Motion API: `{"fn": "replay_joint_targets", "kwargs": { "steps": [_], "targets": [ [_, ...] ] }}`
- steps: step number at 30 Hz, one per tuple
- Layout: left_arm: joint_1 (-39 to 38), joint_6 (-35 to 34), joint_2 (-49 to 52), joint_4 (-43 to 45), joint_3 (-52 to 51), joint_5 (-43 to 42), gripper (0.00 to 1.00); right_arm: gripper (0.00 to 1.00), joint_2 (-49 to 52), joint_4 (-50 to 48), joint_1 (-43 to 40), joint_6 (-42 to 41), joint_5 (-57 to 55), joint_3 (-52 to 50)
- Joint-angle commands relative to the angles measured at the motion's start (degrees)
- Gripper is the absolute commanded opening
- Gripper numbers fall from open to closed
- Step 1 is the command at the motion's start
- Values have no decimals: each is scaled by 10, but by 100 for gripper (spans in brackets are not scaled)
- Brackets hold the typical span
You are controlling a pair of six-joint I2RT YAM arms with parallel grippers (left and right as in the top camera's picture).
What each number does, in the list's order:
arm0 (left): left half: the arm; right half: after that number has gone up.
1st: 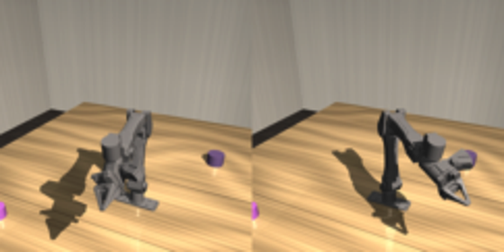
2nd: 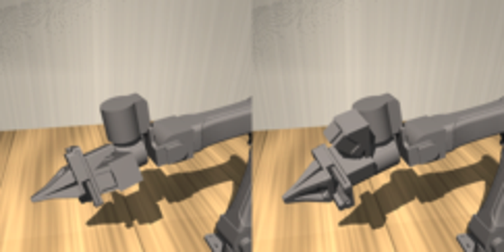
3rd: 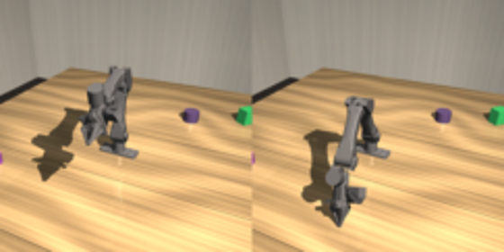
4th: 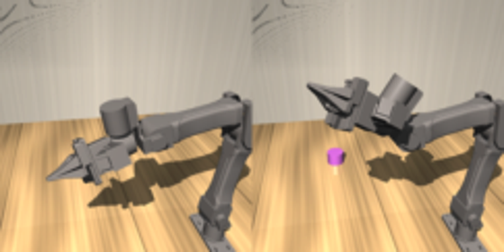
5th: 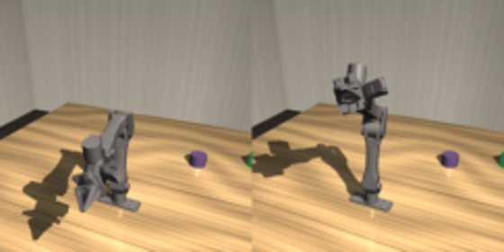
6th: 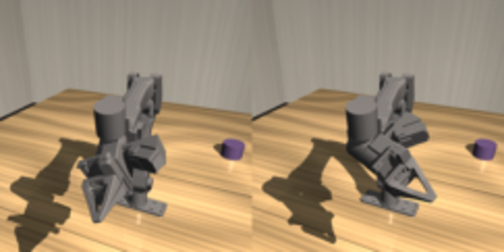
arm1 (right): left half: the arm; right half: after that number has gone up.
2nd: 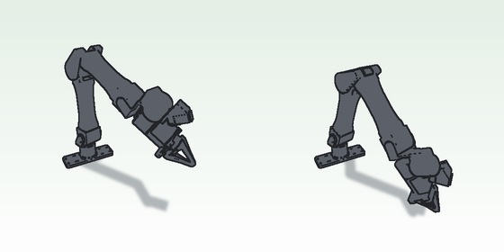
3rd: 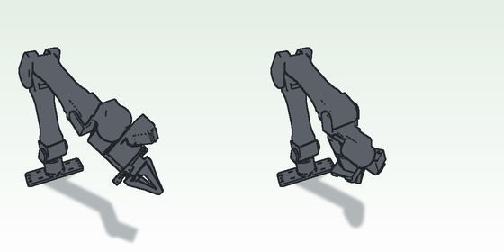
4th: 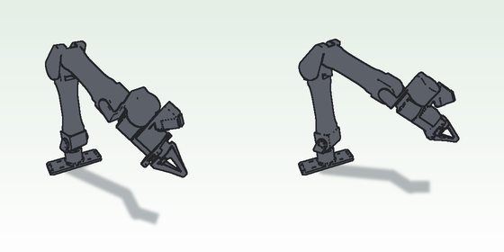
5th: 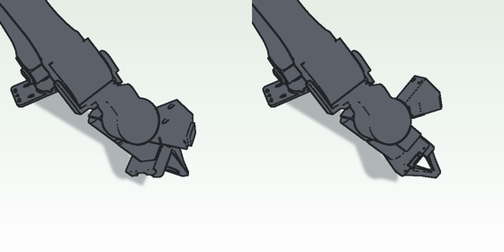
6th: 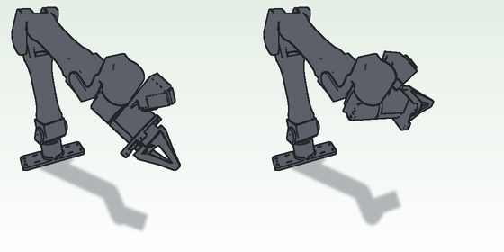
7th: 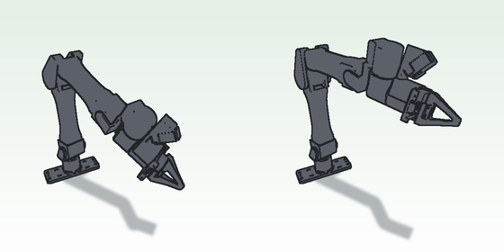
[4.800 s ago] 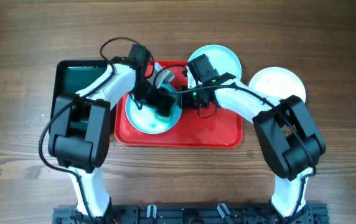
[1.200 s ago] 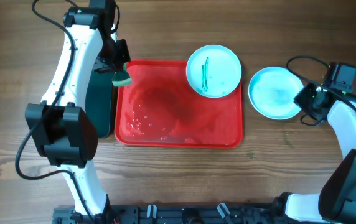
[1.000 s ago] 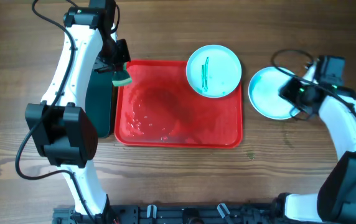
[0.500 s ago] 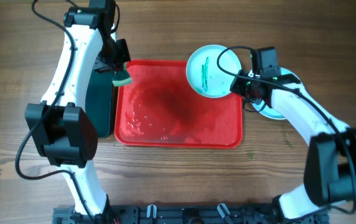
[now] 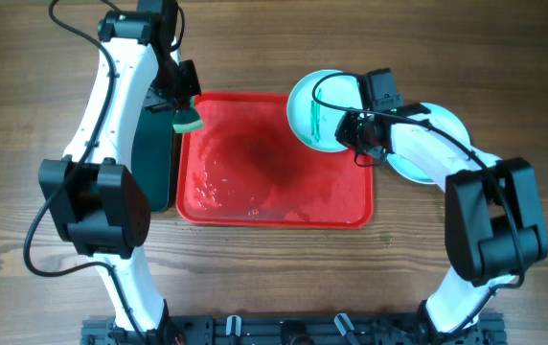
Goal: Clean dirty plates on tray and stack at the side
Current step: 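Move the right gripper to the last white plate and grip its rim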
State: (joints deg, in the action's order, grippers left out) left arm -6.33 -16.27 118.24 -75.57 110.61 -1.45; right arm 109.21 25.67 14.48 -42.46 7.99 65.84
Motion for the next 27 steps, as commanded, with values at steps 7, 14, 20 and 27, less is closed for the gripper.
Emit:
{"fn": "replay_joint_targets", "kwargs": {
  "steps": [7, 14, 20, 27],
  "targets": [
    [-3, -9, -5, 2, 10, -6, 4, 17, 12, 47, 83, 22, 46, 14],
    [-3, -9, -5, 1, 10, -7, 4, 17, 12, 48, 182, 50, 63, 22],
    [-3, -9, -5, 1, 10, -6, 4, 17, 9, 99, 171, 80, 61, 80],
    [-3, -9, -5, 2, 10, -4, 4, 20, -18, 242, 83, 112, 24, 125]
  ]
}}
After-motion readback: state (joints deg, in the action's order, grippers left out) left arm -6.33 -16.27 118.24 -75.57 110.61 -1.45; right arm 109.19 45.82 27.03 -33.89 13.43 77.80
